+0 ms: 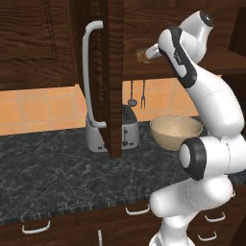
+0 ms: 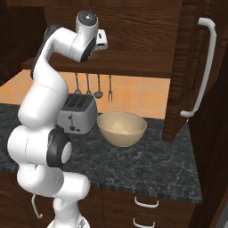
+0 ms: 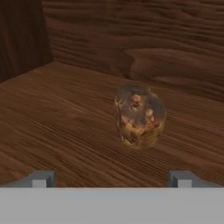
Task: Open the cabinet, pick up the bread from the cabinet and place it in the basket. Then move the basket to the dining counter.
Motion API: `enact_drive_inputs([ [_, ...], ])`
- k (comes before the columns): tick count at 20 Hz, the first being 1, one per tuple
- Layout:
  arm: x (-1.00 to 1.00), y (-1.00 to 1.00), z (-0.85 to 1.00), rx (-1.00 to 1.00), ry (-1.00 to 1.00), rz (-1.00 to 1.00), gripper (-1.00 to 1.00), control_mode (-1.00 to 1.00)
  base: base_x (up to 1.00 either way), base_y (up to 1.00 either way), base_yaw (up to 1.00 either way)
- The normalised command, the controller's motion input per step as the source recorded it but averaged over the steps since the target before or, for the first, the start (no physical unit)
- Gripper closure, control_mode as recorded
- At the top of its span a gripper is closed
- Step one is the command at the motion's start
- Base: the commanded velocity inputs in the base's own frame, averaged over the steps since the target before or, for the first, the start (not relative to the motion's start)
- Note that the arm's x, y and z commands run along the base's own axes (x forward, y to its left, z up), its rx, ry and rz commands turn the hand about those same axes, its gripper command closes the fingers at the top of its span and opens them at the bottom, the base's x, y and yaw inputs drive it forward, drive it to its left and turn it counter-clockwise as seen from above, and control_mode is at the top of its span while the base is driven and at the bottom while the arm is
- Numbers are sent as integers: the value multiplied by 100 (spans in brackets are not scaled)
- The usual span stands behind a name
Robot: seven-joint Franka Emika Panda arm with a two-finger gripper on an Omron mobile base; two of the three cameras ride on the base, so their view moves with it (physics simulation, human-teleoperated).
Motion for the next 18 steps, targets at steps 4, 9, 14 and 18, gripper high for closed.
enact_drive_inputs([
  [4,54,0,-14,8,0,0,-100,-100,0,0,0],
  [9,48,0,-10,7,0,0,-100,-100,0,0,0],
  [14,53,0,-9,2,0,0,-100,-100,0,0,0],
  [18,32,1,-11,0,0,0,-100,-100,0,0,0],
])
